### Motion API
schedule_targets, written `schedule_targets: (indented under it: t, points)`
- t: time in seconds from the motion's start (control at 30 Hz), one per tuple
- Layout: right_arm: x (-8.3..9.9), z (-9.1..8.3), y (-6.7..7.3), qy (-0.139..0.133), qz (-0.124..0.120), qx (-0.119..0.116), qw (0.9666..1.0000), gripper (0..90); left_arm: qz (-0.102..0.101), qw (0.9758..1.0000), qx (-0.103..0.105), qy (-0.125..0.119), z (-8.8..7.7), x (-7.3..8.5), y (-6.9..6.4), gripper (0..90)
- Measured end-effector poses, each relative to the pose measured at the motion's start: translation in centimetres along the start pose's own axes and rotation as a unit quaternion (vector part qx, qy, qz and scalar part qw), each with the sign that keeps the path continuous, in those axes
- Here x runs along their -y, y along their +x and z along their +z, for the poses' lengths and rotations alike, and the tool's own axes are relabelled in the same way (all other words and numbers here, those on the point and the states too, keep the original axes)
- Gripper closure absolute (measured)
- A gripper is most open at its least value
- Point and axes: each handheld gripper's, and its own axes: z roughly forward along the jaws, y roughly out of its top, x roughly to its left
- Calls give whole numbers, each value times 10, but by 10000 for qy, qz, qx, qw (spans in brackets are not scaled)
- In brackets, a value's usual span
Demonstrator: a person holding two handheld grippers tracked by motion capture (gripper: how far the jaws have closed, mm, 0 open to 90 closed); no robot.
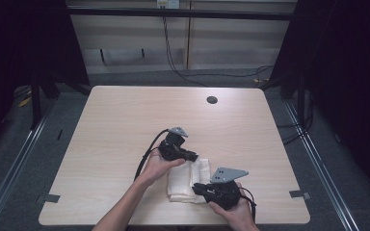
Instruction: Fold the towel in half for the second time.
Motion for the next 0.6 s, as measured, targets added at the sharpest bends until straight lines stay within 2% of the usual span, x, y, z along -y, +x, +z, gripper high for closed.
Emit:
schedule_targets:
  t: [0.1,0.13,0.2,0.27,0.33,0.4,0.43,0.47,0.5,0.57,0.6]
  points:
    - [2,2,-2,78,3,45,10000,833,-12,10000,-15,77,5,2,2,838]
    - [3,3,-3,112,23,46,9999,831,-73,9999,-12,78,7,2,4,834]
    - [7,6,-6,218,-27,76,9997,822,-119,9999,21,35,10,3,4,789]
    - [12,9,-5,411,-145,147,9989,811,-77,9999,26,76,13,2,4,776]
    - [17,8,-8,488,-63,220,9985,758,-75,9999,74,93,14,1,4,764]
    - [17,8,-9,482,-33,225,9986,757,-112,9999,32,108,15,0,2,759]
    - [18,6,-10,467,10,210,9987,752,-113,9999,74,68,16,0,2,744]
    - [19,5,-10,481,-23,265,9985,712,-109,9999,57,84,16,-1,1,707]
    - [19,5,-10,481,-23,265,9985,712,-92,9999,26,113,16,-2,0,707]
    - [23,2,-11,411,-85,358,9985,661,-92,10000,0,-18,18,-4,-3,628]
    - [25,0,-13,356,-27,418,9985,617,-66,10000,17,-26,18,-5,-5,602]
